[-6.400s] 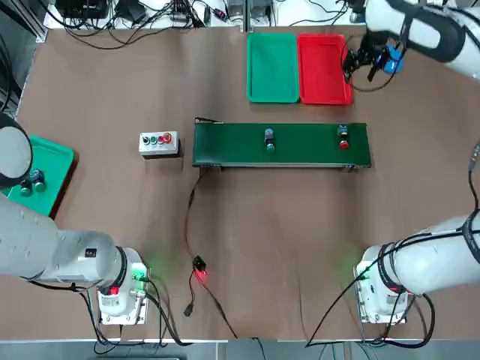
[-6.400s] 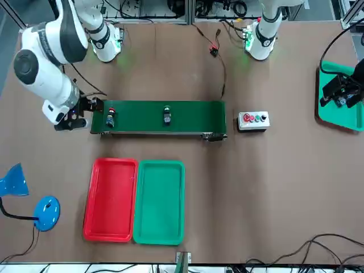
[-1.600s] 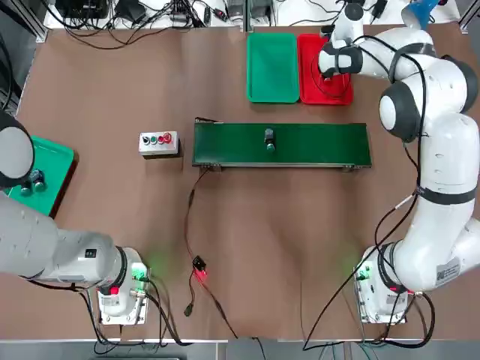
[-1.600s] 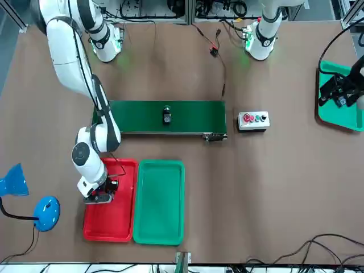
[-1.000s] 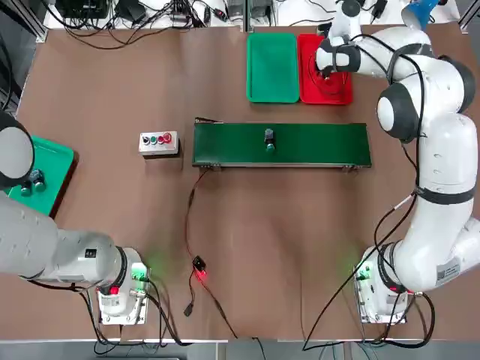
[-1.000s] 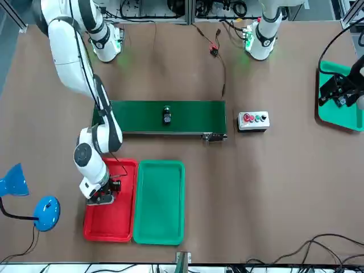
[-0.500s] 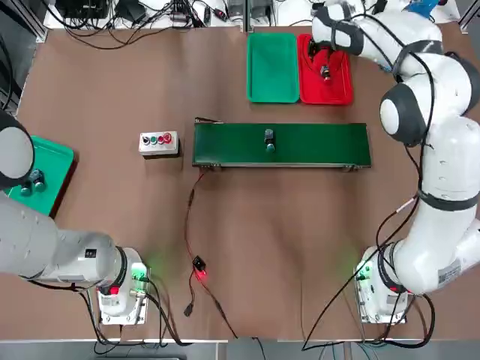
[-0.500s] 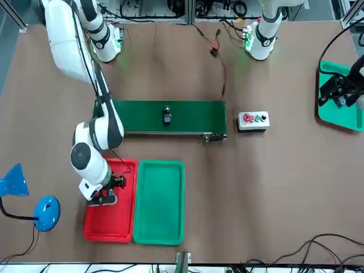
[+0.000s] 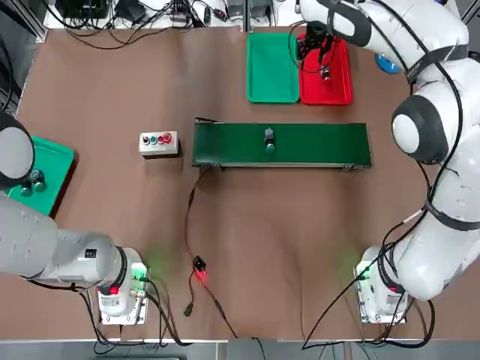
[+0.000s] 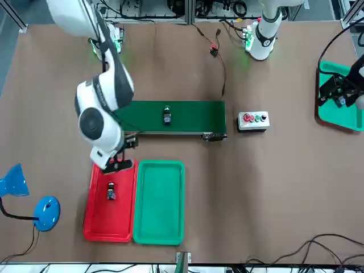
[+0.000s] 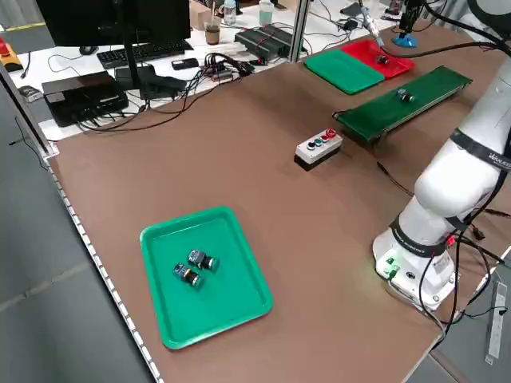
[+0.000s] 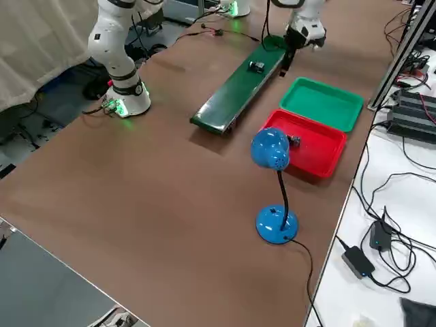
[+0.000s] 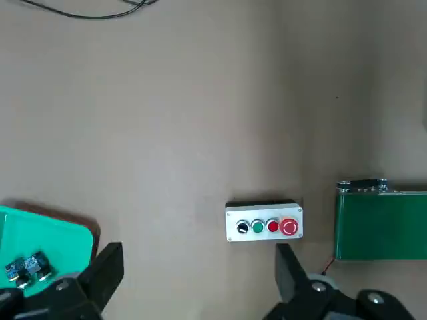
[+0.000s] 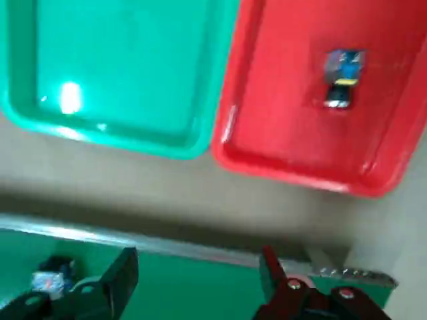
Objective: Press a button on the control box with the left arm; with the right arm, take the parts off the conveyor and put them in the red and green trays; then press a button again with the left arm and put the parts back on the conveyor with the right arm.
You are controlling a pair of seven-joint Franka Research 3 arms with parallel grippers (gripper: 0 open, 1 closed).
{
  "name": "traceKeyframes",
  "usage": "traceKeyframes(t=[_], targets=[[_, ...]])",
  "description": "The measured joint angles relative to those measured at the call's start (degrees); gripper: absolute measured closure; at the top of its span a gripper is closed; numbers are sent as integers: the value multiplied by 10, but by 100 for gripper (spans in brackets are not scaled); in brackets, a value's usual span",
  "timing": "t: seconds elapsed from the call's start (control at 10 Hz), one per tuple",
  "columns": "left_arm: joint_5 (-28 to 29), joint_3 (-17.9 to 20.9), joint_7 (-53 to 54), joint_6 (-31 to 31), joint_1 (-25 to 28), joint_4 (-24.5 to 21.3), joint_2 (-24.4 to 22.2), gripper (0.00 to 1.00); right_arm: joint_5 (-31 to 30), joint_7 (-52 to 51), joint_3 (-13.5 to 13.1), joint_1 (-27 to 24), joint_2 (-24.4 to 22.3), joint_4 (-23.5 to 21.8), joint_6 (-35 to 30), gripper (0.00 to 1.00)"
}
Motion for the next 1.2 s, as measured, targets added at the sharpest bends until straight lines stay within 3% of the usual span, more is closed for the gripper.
traceKeyframes(t=[0.3, 0.5, 0.7, 1.0, 1.2], targets=[[0, 0, 0, 0, 0, 0, 0, 0, 32, 44, 0, 54, -9, -58, 14, 18], [0, 0, 0, 0, 0, 0, 0, 0, 44, 60, 1, 79, -45, -162, 110, 17], [0, 0, 0, 0, 0, 0, 0, 0, 50, 83, 0, 98, -80, -239, 147, 16], [0, 0, 0, 0, 0, 0, 0, 0, 65, 156, 1, 147, -98, -308, 222, 14], [0, 0, 0, 0, 0, 0, 0, 0, 80, 194, 1, 175, -99, -319, 252, 11]])
